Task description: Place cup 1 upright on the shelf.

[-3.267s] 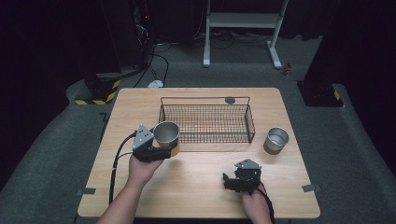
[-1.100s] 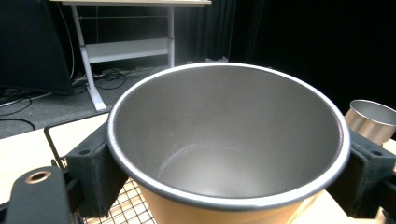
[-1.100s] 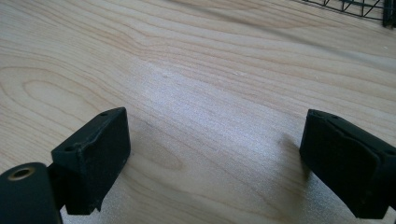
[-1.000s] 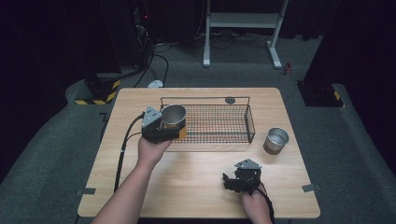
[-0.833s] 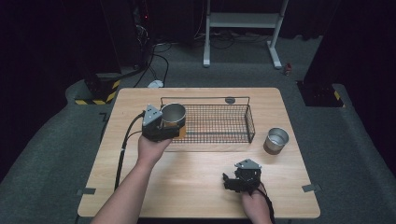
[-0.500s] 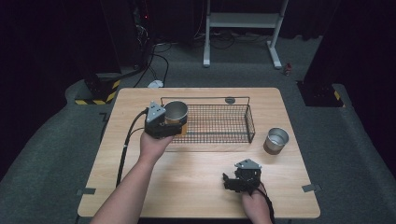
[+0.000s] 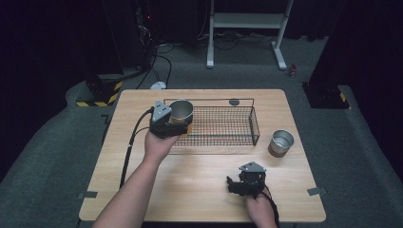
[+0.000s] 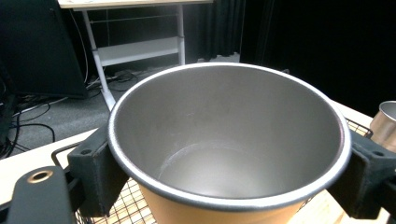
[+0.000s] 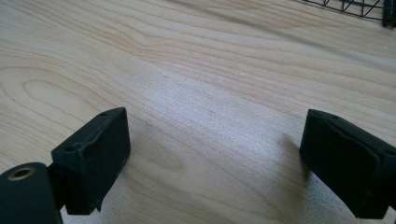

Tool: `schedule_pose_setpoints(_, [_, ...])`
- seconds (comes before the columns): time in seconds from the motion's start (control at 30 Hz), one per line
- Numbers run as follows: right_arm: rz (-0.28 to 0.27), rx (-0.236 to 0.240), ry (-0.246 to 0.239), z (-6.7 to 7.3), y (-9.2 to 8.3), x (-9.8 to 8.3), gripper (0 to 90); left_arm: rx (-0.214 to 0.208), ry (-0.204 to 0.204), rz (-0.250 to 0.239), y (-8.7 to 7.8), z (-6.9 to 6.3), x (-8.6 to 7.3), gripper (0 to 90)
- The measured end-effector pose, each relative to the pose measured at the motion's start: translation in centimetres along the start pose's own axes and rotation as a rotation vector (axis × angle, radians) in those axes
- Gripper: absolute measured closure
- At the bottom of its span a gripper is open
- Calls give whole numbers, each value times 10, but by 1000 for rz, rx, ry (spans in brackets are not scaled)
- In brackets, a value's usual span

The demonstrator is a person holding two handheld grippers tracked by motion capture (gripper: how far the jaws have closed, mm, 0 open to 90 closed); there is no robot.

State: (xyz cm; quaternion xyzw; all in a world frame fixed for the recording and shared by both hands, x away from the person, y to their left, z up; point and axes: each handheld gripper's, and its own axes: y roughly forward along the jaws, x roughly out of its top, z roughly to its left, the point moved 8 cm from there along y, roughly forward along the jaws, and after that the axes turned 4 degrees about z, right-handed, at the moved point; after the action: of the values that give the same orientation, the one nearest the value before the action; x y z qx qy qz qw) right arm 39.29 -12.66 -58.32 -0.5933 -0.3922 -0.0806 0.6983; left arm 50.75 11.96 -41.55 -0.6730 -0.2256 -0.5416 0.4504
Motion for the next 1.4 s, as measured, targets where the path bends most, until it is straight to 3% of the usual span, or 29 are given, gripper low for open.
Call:
schedule_pose_setpoints(0.3, [-3, -1, 1, 0, 0, 0, 85, 2, 8, 11, 4, 0, -3, 134])
schedule_pose_setpoints(0.5, [-3, 0, -1, 0, 0, 0, 85, 5, -26, 0, 6, 5, -1, 134])
schedule_pose_setpoints(0.77, [-3, 0, -1, 0, 0, 0, 85, 9, -19, -11, 12, 7, 2, 134])
schedule_pose_setpoints(1.4, [-1, 2, -4, 0, 0, 0, 85, 64, -33, 53, 41, 15, -11, 134])
